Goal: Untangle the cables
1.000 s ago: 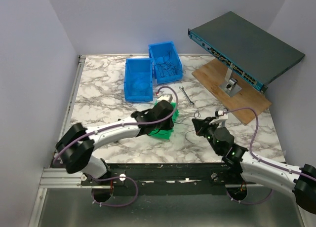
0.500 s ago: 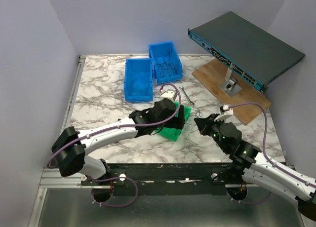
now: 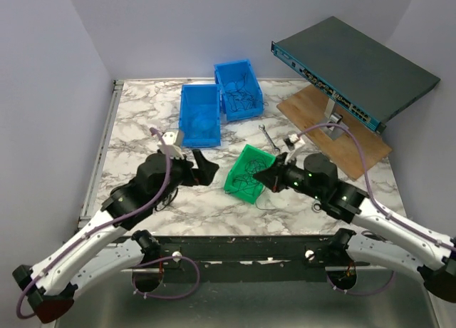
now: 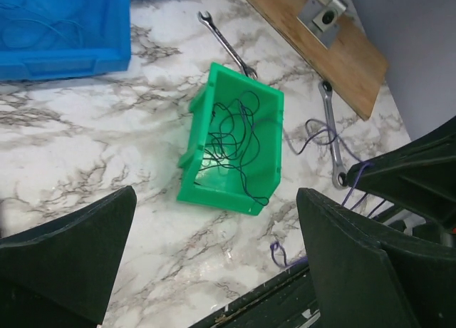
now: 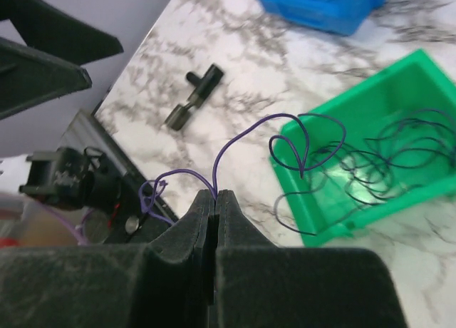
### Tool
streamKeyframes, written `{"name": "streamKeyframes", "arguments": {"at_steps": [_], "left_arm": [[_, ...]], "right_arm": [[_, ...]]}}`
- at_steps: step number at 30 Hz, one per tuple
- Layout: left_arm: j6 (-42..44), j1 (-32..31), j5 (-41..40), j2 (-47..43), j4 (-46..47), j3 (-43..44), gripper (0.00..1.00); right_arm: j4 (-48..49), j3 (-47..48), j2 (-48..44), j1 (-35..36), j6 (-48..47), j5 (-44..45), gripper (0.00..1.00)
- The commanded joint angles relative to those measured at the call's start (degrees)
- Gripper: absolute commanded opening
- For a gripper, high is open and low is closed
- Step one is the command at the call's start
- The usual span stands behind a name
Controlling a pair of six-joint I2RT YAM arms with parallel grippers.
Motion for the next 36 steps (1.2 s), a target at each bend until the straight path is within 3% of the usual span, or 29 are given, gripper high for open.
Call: {"name": "streamKeyframes", "arguments": {"at_steps": [1, 6, 15, 24, 36], "left_arm": [[1.2, 4.1, 2.3, -7.7, -6.1, -3.4, 0.99], [0.0, 5.6, 2.4, -11.7, -7.2, -6.4, 0.98], [0.4, 5.9, 3.2, -12.2, -8.1, -9.6, 0.99], [-1.5, 6.1, 4.9, -11.4, -5.3, -11.8, 0.99], [-1.1, 6.2, 4.4, -11.3, -4.7, -14.1, 0.99]], "right_arm": [[3.8, 6.4, 10.3, 0.1, -1.5, -17.4, 0.01], [4.2, 9.9, 17.8, 0.1, 3.4, -11.2, 0.01], [-10.0, 13.7, 25.8, 0.1, 4.3, 7.8, 0.01], [-16.7, 21.0, 38.5, -1.9, -0.2, 16.4, 0.01], [-16.4, 28.8, 53.1, -5.8, -4.8, 20.7, 0.01]]}}
